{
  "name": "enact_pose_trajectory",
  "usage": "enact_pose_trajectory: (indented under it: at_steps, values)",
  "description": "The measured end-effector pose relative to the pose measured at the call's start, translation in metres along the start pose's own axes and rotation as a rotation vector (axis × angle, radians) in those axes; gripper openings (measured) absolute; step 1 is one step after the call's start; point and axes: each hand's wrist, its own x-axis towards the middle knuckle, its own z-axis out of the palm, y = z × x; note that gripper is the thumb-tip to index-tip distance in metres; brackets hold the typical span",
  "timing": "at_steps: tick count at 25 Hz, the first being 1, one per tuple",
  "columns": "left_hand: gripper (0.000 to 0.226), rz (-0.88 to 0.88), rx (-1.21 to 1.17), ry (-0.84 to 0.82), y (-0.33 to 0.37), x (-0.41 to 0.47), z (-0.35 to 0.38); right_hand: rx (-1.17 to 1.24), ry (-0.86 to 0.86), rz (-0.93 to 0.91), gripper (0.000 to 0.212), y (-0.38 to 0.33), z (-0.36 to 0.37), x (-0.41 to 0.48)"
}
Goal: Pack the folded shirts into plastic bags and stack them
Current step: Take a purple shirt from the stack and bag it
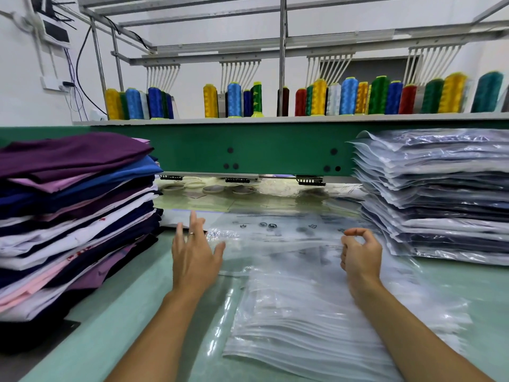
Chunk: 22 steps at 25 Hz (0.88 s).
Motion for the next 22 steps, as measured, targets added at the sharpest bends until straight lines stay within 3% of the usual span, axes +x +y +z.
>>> enact_pose_trajectory:
  at_steps: [1, 2, 4, 5, 8, 12, 17, 20, 22]
  values:
    - [0.06, 0.1, 0.0, -0.036, 0.0, 0.001, 0.001, -0.025, -0.02, -0.027, 0.02, 0.001, 0.001, -0.001]
    - [0.053, 0.198, -0.013, -0.064, 0.003, 0.001, 0.003, -0.045, -0.039, -0.052, 0.019, 0.002, 0.001, -0.002]
    - [0.018, 0.266, -0.077, -0.113, 0.01, -0.003, 0.007, -0.088, -0.066, -0.087, 0.018, 0.003, 0.002, -0.004]
    - [0.013, 0.242, -0.103, -0.128, 0.012, -0.005, 0.008, -0.122, -0.077, -0.107, 0.017, 0.003, 0.003, -0.005]
    - [0.031, 0.168, -0.125, -0.11, 0.012, -0.008, 0.012, -0.302, -0.138, -0.182, 0.016, 0.004, 0.007, -0.013]
    - [0.05, 0.232, -0.107, -0.129, 0.015, -0.01, 0.011, -0.547, -0.287, -0.219, 0.016, 0.007, 0.012, -0.017]
    - [0.031, 0.163, -0.118, -0.121, 0.016, -0.011, 0.013, -0.829, -0.348, -0.302, 0.041, 0.006, 0.01, -0.022]
    - [0.017, 0.109, -0.242, -0.074, 0.017, -0.011, 0.013, -1.027, -0.325, -0.535, 0.042, 0.0, 0.013, -0.028]
    - [0.012, 0.15, -0.306, -0.025, 0.017, -0.011, 0.012, -1.011, -0.302, -0.774, 0.027, 0.001, 0.016, -0.032]
